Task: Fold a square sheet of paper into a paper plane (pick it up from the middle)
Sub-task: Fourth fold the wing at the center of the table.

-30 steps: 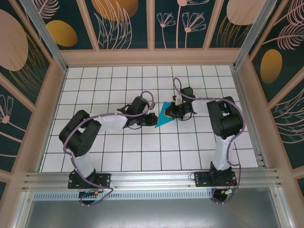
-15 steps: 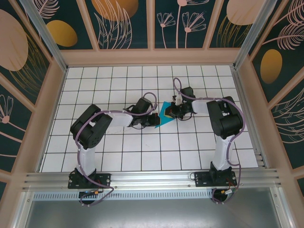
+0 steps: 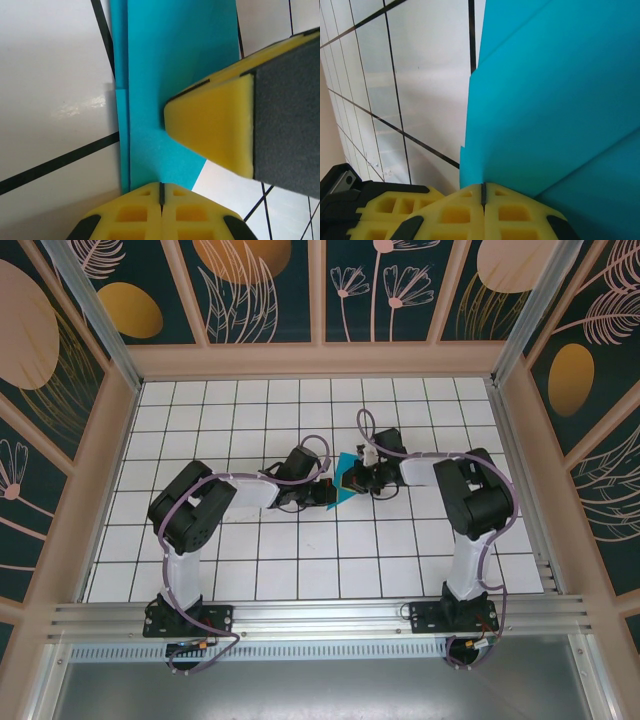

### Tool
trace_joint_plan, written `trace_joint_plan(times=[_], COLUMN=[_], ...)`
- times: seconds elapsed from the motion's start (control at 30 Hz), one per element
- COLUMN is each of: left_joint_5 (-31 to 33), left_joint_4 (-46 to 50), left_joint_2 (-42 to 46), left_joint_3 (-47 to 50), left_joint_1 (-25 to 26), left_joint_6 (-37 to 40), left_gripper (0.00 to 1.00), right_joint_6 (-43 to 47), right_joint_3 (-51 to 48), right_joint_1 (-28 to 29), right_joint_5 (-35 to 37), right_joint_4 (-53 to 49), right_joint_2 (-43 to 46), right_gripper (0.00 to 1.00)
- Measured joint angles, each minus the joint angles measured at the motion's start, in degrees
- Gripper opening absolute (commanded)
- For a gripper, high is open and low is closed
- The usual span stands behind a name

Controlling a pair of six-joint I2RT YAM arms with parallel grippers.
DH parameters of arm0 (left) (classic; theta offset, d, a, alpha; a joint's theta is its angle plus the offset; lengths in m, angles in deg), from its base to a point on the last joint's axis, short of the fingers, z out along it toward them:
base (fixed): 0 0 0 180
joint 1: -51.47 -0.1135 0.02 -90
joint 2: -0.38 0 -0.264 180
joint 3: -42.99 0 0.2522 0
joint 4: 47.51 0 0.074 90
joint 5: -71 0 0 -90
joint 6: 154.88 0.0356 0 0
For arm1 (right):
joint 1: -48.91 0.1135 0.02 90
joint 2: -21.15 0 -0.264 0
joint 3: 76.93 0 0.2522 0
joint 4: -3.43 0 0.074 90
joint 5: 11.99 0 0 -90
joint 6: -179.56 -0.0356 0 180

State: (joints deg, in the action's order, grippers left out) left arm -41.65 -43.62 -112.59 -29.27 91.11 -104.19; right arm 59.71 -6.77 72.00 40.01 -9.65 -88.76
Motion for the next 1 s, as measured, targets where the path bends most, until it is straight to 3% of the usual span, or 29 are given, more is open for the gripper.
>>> trace_joint_plan(times=[0.63, 1.0], left_joint_5=[0.70, 0.81], left_joint_4=[0.02, -5.22], left_joint_2=[0.20, 2.03], left_joint_3=[0.11, 5.11], left_joint_1=[0.00, 0.00], left_joint_6=[0.00, 0.26], left_gripper=[0.00, 0.00], right_joint_6=[2.29, 2.80], right_joint_3=[3.13, 9.77], right_joint_1=[0.96, -6.36], right_joint_5=[0.35, 0.42], right_joint_4=[-4.63, -5.16], right_joint_2=[-2.05, -6.64], right_gripper=[0.01, 0.01])
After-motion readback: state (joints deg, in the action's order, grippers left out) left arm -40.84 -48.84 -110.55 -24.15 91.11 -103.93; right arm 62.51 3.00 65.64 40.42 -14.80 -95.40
